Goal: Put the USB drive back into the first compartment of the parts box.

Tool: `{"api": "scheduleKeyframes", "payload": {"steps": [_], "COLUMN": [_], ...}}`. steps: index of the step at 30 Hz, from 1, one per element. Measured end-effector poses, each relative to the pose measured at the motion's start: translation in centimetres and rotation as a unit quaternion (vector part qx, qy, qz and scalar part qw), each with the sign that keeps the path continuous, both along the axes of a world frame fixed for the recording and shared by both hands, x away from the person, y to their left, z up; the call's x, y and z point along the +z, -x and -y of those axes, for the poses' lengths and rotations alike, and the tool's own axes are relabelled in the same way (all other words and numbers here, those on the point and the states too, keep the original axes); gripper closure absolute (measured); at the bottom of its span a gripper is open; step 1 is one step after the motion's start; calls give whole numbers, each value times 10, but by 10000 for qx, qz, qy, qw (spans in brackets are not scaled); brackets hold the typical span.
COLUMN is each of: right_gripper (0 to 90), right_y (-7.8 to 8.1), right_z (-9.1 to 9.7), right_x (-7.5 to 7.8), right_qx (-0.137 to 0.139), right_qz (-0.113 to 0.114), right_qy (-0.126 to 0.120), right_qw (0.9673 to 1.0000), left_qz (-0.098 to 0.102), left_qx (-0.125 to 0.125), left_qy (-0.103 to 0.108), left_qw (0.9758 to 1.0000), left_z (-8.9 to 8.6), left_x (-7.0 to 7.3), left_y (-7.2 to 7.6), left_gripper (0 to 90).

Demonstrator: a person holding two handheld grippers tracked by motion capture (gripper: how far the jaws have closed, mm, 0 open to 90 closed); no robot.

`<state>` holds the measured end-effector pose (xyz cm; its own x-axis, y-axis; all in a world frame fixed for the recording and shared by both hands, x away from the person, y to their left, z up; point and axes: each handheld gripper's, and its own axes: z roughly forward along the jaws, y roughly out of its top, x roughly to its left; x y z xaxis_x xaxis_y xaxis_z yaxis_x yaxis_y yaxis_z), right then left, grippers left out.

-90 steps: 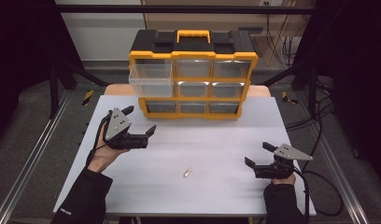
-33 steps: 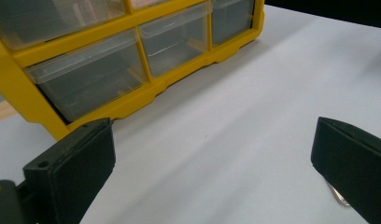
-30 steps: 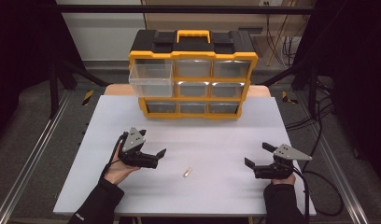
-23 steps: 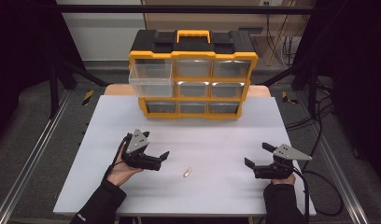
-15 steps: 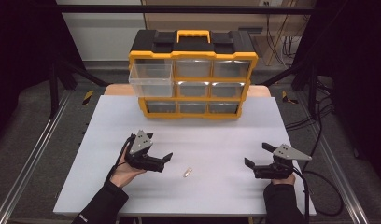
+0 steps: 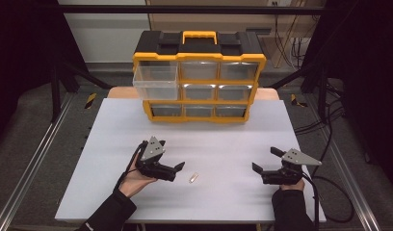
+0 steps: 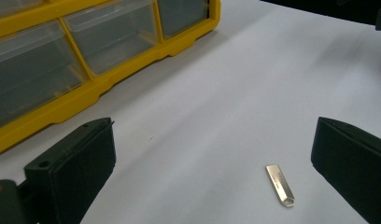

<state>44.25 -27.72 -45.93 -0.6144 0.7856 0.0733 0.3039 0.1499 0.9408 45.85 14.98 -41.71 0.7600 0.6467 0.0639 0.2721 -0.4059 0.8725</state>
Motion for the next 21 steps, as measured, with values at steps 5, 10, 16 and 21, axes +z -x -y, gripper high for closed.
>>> {"api": "scheduleKeyframes", "payload": {"steps": [5, 10, 16, 21], "right_gripper": [22, 22, 22, 22], "right_y": [0, 0, 0, 0], "right_z": [0, 0, 0, 0], "right_x": [0, 0, 0, 0], "right_qx": [0, 3, 2, 4], "right_qz": [9, -1, 3, -6], "right_qy": [25, 16, 24, 25], "right_qw": [10000, 10000, 10000, 10000], "left_qz": [-97, -203, -310, -426], "left_qx": [-86, -128, -168, -204], "left_qy": [-101, -215, -349, -432], "left_qw": [9999, 9995, 9988, 9979], "left_z": [8, 17, 25, 32], "left_x": [-4, -8, -14, -19], "left_y": [1, 1, 2, 2], "left_gripper": [0, 0, 0, 1]}}
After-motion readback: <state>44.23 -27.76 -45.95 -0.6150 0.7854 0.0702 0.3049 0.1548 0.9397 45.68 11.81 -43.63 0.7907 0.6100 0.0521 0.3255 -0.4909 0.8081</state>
